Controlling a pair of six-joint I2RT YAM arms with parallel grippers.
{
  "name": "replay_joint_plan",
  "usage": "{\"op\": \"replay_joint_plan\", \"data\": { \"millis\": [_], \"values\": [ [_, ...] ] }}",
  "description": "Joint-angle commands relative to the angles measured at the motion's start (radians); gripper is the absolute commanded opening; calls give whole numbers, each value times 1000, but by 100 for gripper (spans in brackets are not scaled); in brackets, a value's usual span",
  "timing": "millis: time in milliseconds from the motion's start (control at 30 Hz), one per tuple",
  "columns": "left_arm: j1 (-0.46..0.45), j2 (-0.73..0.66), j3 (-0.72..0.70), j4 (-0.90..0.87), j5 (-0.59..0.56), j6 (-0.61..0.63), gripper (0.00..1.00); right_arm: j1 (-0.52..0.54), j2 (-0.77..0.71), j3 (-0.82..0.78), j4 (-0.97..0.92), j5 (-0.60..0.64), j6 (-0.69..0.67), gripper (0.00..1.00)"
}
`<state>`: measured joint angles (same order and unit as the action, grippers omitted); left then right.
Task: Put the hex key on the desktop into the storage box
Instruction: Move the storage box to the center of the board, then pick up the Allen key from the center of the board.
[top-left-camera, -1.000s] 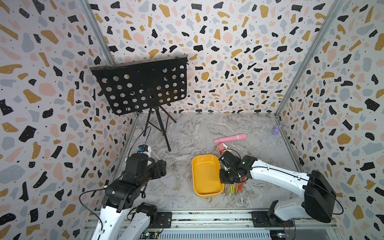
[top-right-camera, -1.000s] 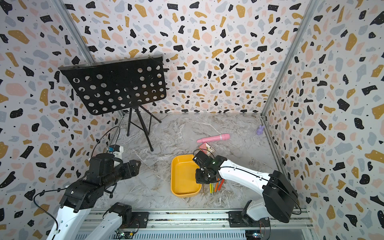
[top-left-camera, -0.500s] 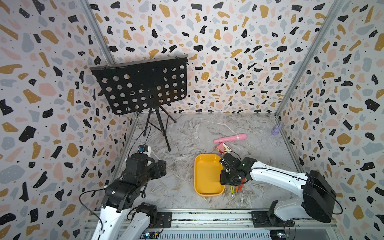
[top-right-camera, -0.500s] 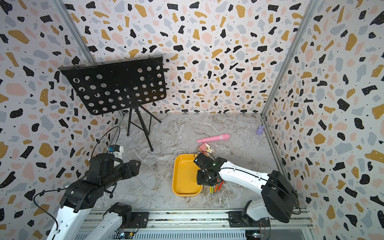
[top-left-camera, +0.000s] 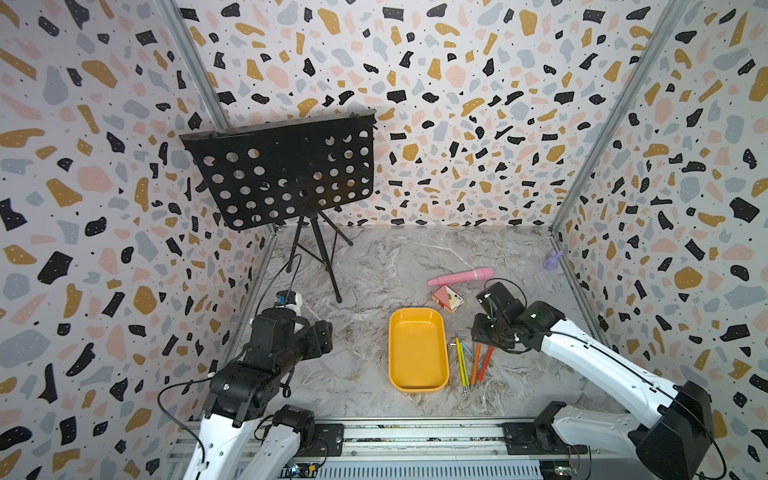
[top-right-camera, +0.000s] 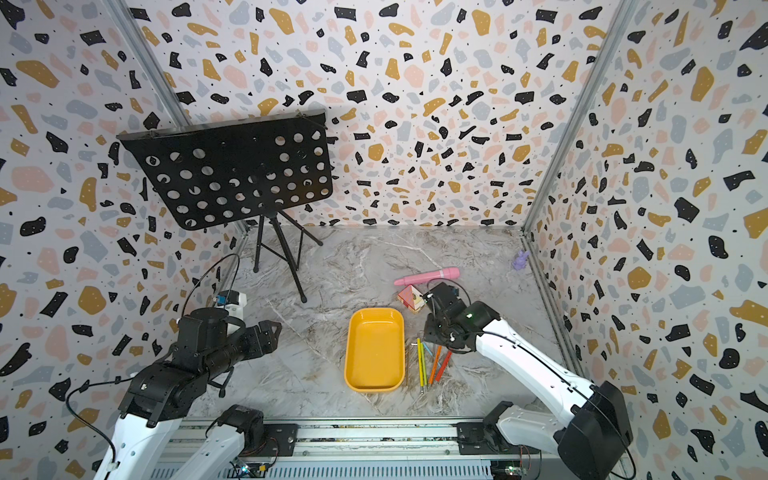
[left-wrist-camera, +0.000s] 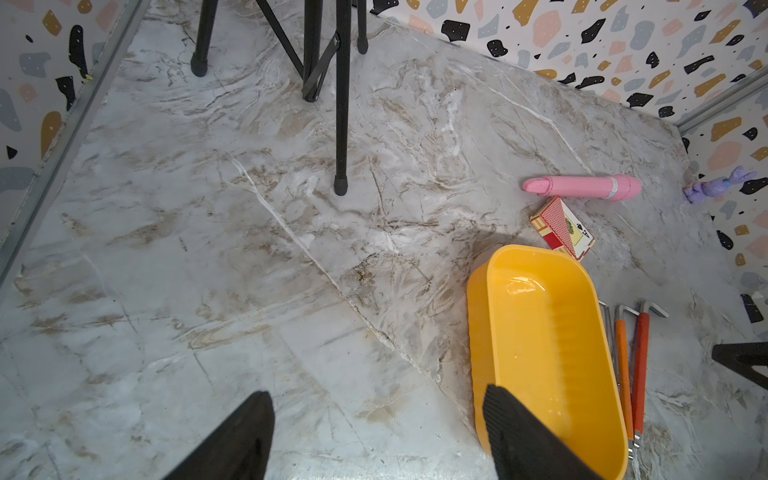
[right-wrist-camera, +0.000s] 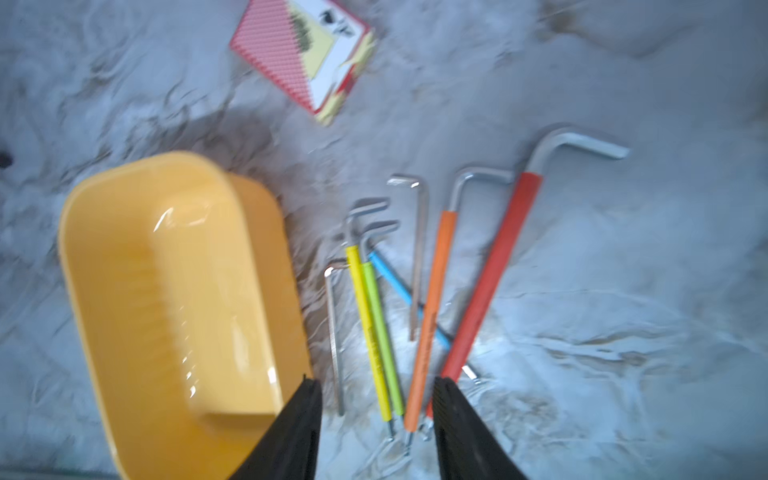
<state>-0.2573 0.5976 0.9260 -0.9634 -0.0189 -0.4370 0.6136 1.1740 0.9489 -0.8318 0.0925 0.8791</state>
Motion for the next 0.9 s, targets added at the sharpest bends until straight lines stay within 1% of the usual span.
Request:
{"op": "replay_joint_plan", "data": {
  "millis": [0,67,167,200,267,333,367,567,700,800,867],
  "values": [
    [-3,-10,-10,34,-7,10,83,-87,1,-31,-73,31,-70,46],
    [-3,-11,-9,33,-5,11,83,-137,38,-34,-67,16,-87,45],
    [-6,-12,-11,41,21,21,83,-181,96,-44,-32,-13,-105,44],
    [-10,-16,-13,50,46,31,82,-187,113,-47,-14,-21,-109,44],
    [-25,-23,-27,93,166,65,78,-191,156,-47,11,-35,-114,44],
    [-47,-33,-41,127,270,91,72,-192,196,-49,33,-50,-110,43],
    [-62,-48,-45,140,311,104,72,-192,214,-50,46,-59,-110,43],
    [-142,-214,-103,229,411,130,73,-196,283,-68,95,-83,-90,43],
    [-172,-224,-105,249,536,139,73,-199,288,-89,105,-76,-83,43],
    [-172,-225,-99,244,587,137,71,-201,286,-111,121,-80,-80,43],
    [-173,-235,-96,244,631,142,72,-205,297,-119,132,-89,-80,44]
  ]
}}
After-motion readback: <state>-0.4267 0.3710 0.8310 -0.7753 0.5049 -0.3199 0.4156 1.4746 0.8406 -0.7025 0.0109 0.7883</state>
